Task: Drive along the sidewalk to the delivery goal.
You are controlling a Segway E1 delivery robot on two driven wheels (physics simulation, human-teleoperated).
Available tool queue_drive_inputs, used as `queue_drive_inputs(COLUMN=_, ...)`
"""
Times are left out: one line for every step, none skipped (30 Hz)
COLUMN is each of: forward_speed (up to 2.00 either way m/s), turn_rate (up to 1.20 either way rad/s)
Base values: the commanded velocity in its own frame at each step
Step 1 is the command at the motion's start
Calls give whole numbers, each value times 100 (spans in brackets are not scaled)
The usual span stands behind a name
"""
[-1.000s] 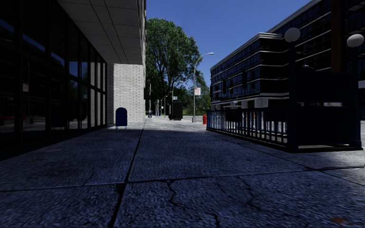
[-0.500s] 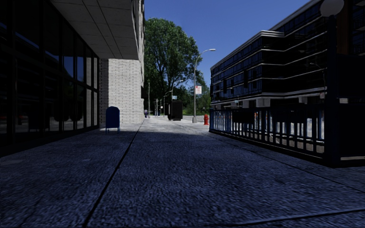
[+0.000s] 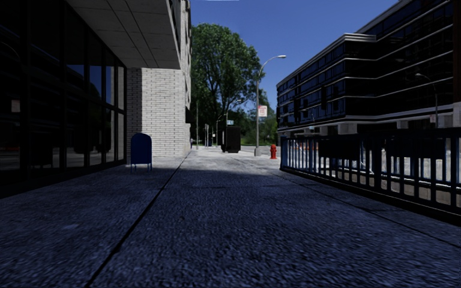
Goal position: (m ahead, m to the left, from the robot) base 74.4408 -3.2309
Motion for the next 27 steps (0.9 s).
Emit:
queue_drive_inputs(forward_speed=200, turn_rate=25)
queue_drive_inputs(forward_speed=200, turn_rate=25)
queue_drive_inputs(forward_speed=200, turn_rate=25)
queue_drive_inputs(forward_speed=200, turn_rate=25)
queue_drive_inputs(forward_speed=200, turn_rate=25)
queue_drive_inputs(forward_speed=200, turn_rate=25)
queue_drive_inputs(forward_speed=200, turn_rate=25)
queue_drive_inputs(forward_speed=200, turn_rate=25)
queue_drive_inputs(forward_speed=200, turn_rate=25)
queue_drive_inputs(forward_speed=200, turn_rate=25)
queue_drive_inputs(forward_speed=200, turn_rate=25)
queue_drive_inputs(forward_speed=200, turn_rate=20)
queue_drive_inputs(forward_speed=200, turn_rate=20)
queue_drive_inputs(forward_speed=200, turn_rate=11)
queue_drive_inputs(forward_speed=200, turn_rate=0)
queue_drive_inputs(forward_speed=200, turn_rate=0)
queue_drive_inputs(forward_speed=200, turn_rate=0)
queue_drive_inputs(forward_speed=200, turn_rate=0)
queue_drive_inputs(forward_speed=200, turn_rate=0)
queue_drive_inputs(forward_speed=200, turn_rate=0)
queue_drive_inputs(forward_speed=200, turn_rate=0)
queue_drive_inputs(forward_speed=200, turn_rate=0)
queue_drive_inputs(forward_speed=200, turn_rate=0)
queue_drive_inputs(forward_speed=200, turn_rate=0)
queue_drive_inputs(forward_speed=200, turn_rate=0)
queue_drive_inputs(forward_speed=200, turn_rate=0)
queue_drive_inputs(forward_speed=200, turn_rate=0)
